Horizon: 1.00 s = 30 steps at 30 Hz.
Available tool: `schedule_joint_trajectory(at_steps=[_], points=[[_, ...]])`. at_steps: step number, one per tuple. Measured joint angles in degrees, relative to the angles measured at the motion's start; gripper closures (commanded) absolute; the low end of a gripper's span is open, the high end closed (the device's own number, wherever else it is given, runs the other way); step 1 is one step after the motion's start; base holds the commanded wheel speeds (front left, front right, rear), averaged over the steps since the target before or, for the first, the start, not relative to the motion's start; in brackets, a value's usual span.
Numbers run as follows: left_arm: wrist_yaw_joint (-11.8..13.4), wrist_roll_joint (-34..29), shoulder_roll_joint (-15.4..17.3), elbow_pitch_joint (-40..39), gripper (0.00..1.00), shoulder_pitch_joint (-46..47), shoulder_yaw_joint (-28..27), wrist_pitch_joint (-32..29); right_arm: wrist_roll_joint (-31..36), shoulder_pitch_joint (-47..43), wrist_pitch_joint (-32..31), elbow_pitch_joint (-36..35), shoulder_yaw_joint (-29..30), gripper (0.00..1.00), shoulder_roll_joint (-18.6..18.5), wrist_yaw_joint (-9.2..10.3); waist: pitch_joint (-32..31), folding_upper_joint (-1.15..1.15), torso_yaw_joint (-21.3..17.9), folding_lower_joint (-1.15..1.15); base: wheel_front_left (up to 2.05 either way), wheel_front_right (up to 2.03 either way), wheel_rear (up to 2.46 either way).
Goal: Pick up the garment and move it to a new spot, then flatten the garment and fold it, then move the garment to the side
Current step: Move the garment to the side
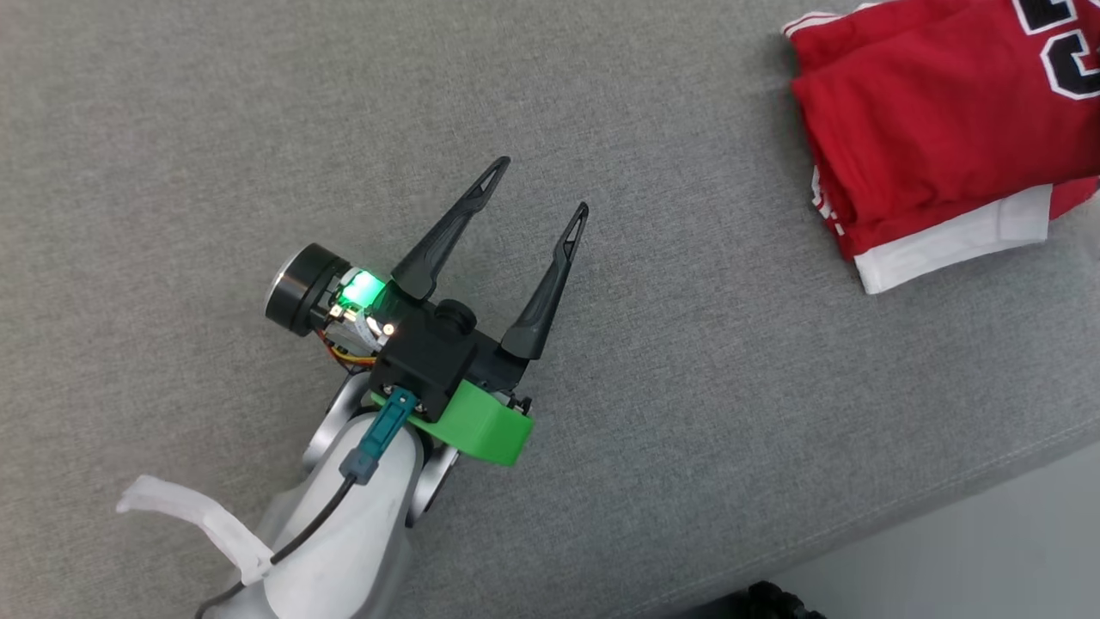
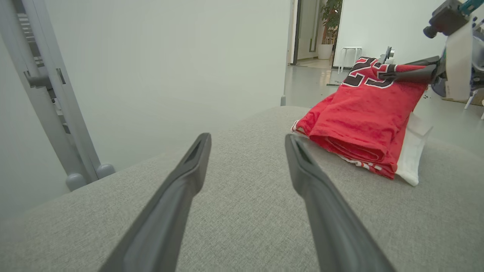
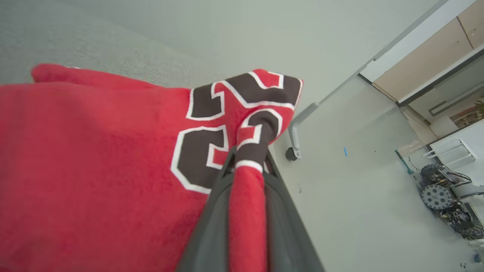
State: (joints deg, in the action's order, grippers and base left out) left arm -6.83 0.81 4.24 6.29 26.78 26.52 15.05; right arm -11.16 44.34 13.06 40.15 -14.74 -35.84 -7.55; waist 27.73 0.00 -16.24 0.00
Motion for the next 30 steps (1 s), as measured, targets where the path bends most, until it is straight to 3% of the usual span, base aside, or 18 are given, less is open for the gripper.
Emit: schedule_joint_trajectory(at_steps=[9, 10, 11, 19, 25, 30], points=[[0.4, 0.0, 0.7, -0.7, 0.00, 0.7, -0.5, 0.0, 3.7, 4.4, 1.2, 12.3, 3.5, 1.00, 0.2, -0.01, 5.7, 0.00, 0.5, 0.00, 0.00, 0.00, 0.00], [0.4, 0.1, 0.8, -0.8, 0.00, 0.7, -0.7, 0.0, 4.2, 4.9, 1.2, 13.2, 4.2, 0.26, 0.3, -0.01, 5.9, 0.00, 0.8, 0.00, 0.00, 0.00, 0.00], [0.5, 0.1, 0.8, -0.9, 0.00, 0.8, -0.7, 0.0, 4.3, 5.4, 1.4, 14.2, 5.1, 0.00, 0.4, 0.00, 6.1, 0.00, 1.2, 0.00, 0.00, 0.00, 0.00], [1.1, 1.7, 0.2, -1.1, 0.00, 0.6, -1.2, 0.0, 6.3, 6.6, 1.8, 14.8, 7.1, 0.00, 2.4, 0.00, 4.3, 0.00, 2.9, 0.00, 0.00, 0.00, 0.00], [2.2, 3.5, -0.4, -1.6, 0.00, -1.3, -3.0, 0.0, 5.8, 6.5, 1.9, 8.7, 5.3, 0.00, 5.4, 0.00, 0.4, 0.00, 3.8, -0.01, 0.00, 0.00, 0.00], [3.1, 5.3, -1.0, -2.3, 0.00, -4.7, -5.7, 0.0, 1.5, 3.9, 1.9, 1.2, 2.8, 0.00, 8.0, 0.00, -4.3, 0.00, 5.1, 0.00, 0.00, 0.00, 0.00]])
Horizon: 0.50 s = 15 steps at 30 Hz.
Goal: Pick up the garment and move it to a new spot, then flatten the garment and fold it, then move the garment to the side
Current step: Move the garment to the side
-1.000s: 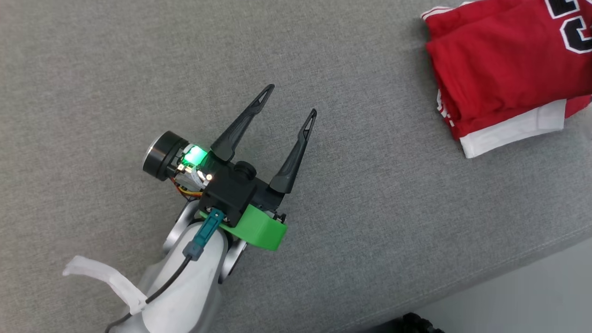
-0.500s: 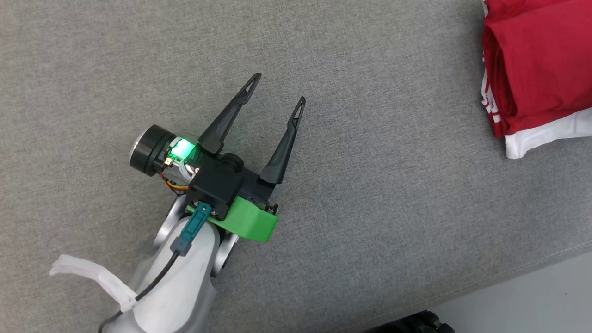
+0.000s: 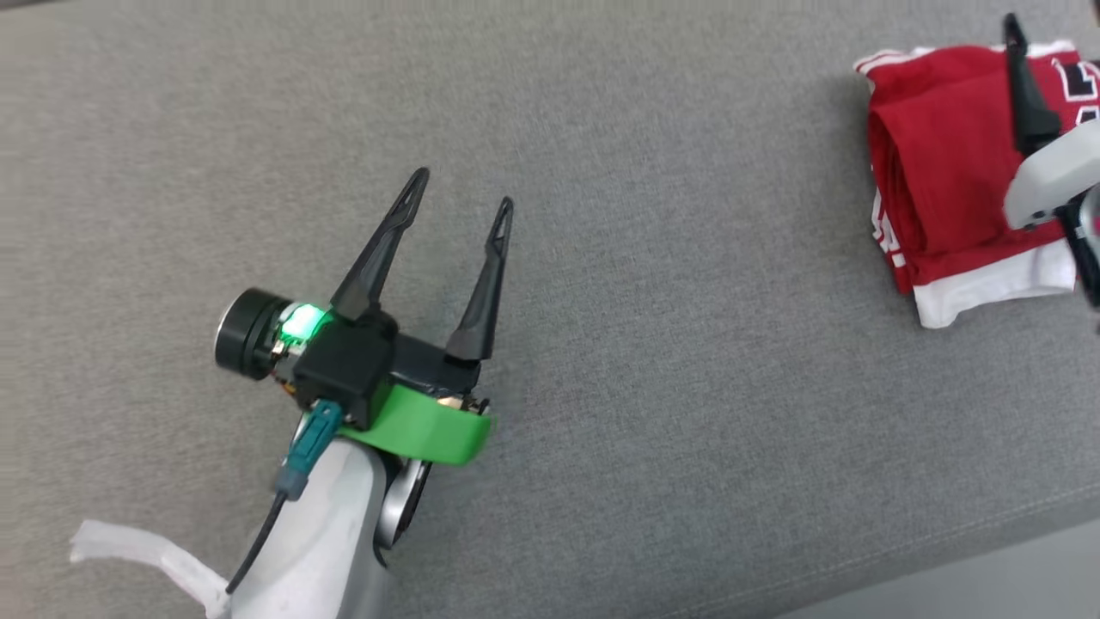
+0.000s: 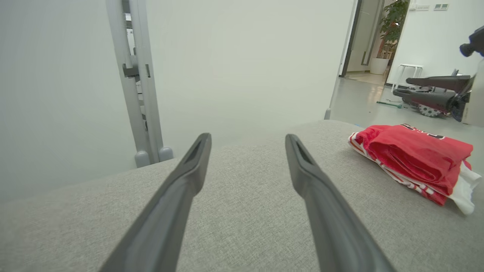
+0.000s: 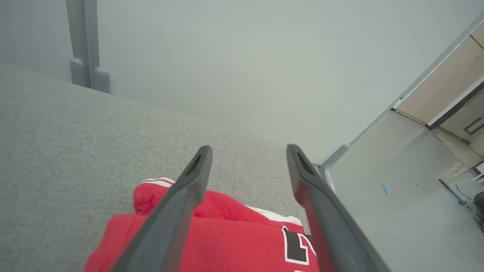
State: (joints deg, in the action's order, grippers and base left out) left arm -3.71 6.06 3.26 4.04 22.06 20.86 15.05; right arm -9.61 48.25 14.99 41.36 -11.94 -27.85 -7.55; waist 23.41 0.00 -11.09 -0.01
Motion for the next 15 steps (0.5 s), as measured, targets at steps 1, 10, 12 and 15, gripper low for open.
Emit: schedule_joint_trajectory(at_steps=[1, 10, 12, 15], points=[[0.2, 0.2, -0.1, -0.1, 0.00, -0.8, -0.6, 0.0, -1.1, -1.0, 0.0, -1.6, -0.4, 0.00, 0.4, 0.00, -1.0, 0.00, 0.4, 0.00, 0.00, 0.00, 0.00], [1.2, 1.1, -0.3, -0.7, 0.00, -7.7, -5.2, 0.0, -8.5, -12.9, 0.0, -16.2, 1.0, 0.00, 5.3, 0.01, -9.2, 0.00, 4.6, 0.01, 0.00, 0.00, 0.00], [1.3, 1.5, -0.3, -0.6, 0.00, -9.1, -5.9, 0.0, -9.2, -16.0, 0.0, -18.9, 2.4, 0.00, 6.8, 0.01, -10.8, 0.00, 5.7, 0.01, 0.00, 0.00, 0.00], [1.7, 1.5, -0.3, -0.2, 0.00, -11.4, -6.7, 0.0, -9.6, -21.0, 0.1, -22.8, 4.2, 0.00, 9.5, 0.01, -13.1, 0.00, 7.4, 0.01, 0.00, 0.00, 0.00]])
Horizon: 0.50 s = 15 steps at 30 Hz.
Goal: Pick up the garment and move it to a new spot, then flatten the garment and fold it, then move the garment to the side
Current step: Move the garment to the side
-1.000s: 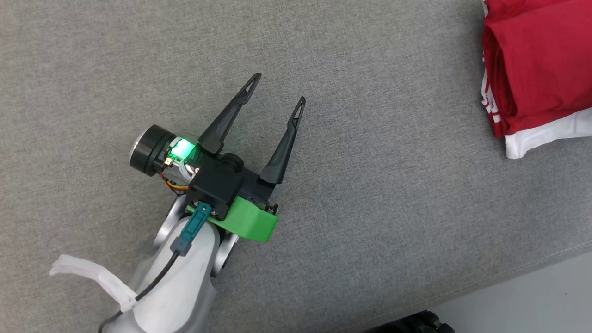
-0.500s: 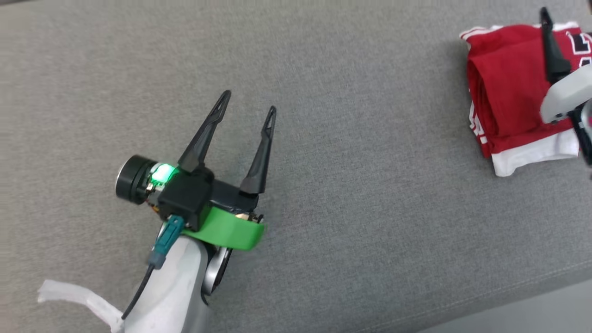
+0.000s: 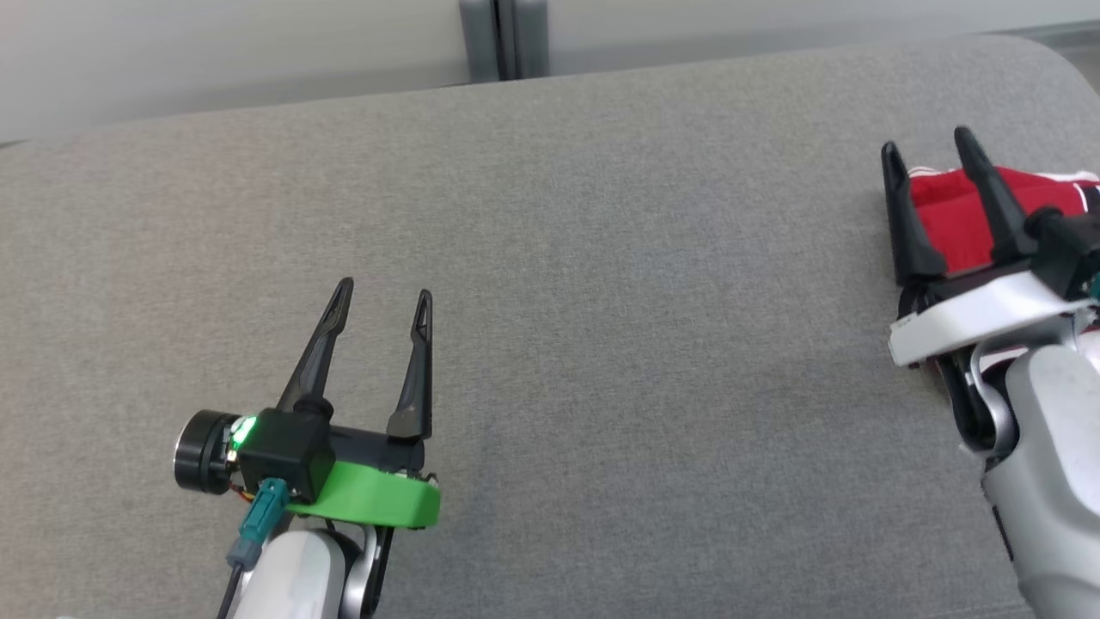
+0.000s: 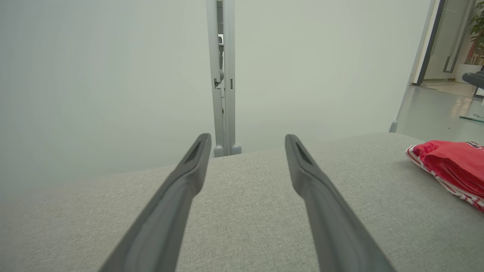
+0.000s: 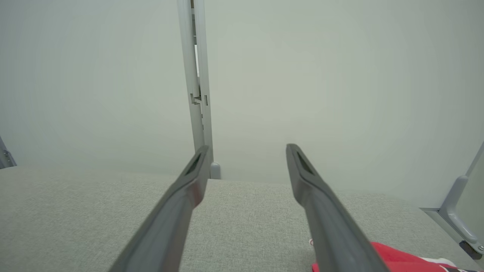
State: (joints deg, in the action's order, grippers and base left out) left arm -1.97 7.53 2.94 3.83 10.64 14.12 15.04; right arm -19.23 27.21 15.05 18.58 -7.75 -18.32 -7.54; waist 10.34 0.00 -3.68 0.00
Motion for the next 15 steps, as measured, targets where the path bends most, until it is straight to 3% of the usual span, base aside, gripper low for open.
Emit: schedule_joint_trajectory(at_steps=[10, 15], points=[[1.2, 1.1, 0.0, 1.9, 0.00, -5.0, -1.7, 0.0, 0.8, -15.1, 0.0, -7.9, 5.8, 0.00, 11.0, 0.01, -5.9, 0.00, 5.5, 0.00, 0.00, 0.00, 0.00], [1.7, 2.5, 0.0, 3.2, 0.00, -6.8, -2.1, 0.0, 1.7, -19.8, 0.0, -10.4, 7.4, 0.00, 14.2, 0.02, -7.9, 0.00, 6.9, 0.00, 0.00, 0.00, 0.00]])
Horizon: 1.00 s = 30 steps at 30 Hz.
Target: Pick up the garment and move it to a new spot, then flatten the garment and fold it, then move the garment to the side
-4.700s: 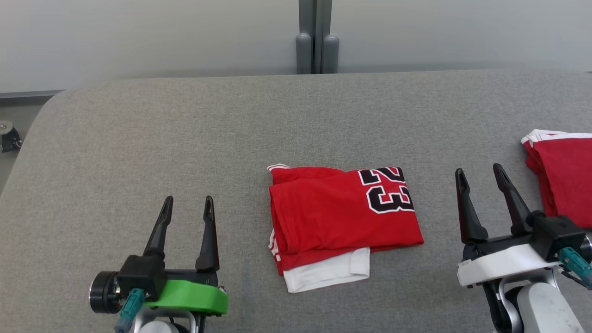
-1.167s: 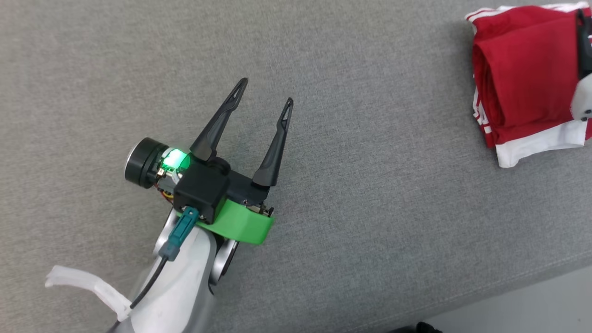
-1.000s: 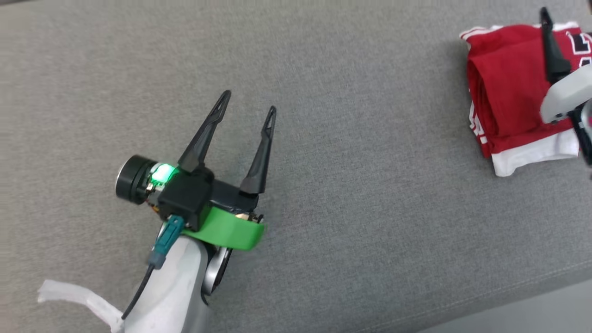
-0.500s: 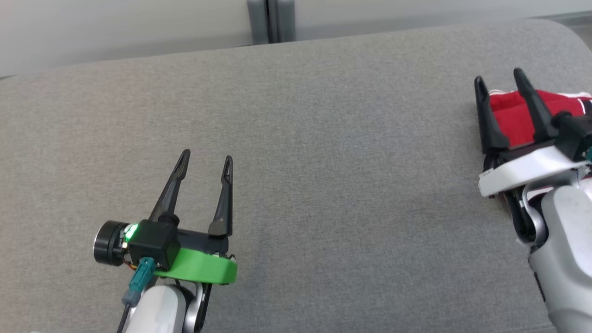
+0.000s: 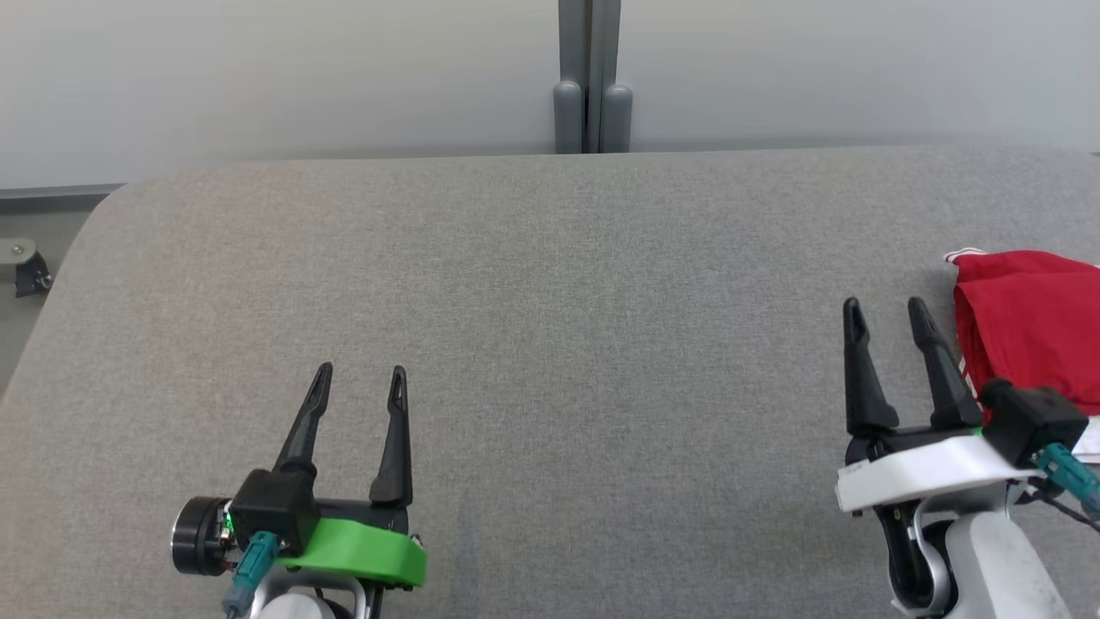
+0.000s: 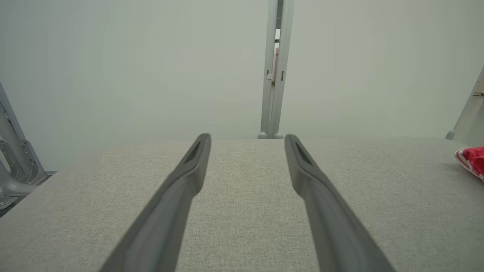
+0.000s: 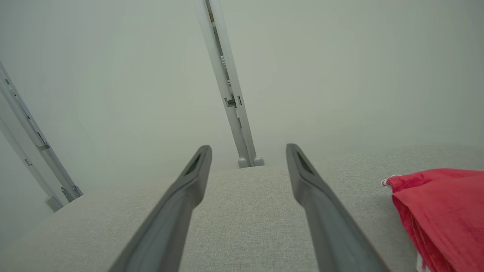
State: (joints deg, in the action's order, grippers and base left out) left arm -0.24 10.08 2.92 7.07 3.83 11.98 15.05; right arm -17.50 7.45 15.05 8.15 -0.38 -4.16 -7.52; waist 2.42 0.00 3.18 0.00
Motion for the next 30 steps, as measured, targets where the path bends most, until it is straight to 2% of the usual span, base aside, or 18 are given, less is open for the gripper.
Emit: schedule_joint_trajectory(at_steps=[11, 21, 23, 30], points=[[0.8, 0.4, 0.0, -0.3, 0.00, -1.7, 0.0, 0.0, 6.7, -4.7, 0.0, -1.2, -0.6, 0.00, 1.2, 0.00, -1.4, 0.00, 0.1, 0.00, 0.00, 0.00, 0.00], [1.0, 2.6, 0.0, 1.9, 0.00, -2.0, -0.1, 0.0, 6.5, -4.9, 0.0, -1.4, -0.6, 0.00, 1.3, 0.00, -1.2, 0.00, -0.1, 0.00, 0.00, 0.00, 0.00], [0.7, 5.2, 0.0, 2.3, 0.00, -2.0, -0.2, 0.0, 6.5, -4.9, 0.0, -1.3, -0.6, 0.00, 1.3, 0.00, -1.1, 0.00, -0.1, 0.00, 0.00, 0.00, 0.00], [-0.8, 6.0, 0.0, 2.0, 0.00, -2.0, -0.6, 0.0, 6.6, -4.9, 0.0, -1.0, -0.7, 0.00, 1.3, 0.00, -1.0, 0.00, -0.3, 0.00, 0.00, 0.00, 0.00]])
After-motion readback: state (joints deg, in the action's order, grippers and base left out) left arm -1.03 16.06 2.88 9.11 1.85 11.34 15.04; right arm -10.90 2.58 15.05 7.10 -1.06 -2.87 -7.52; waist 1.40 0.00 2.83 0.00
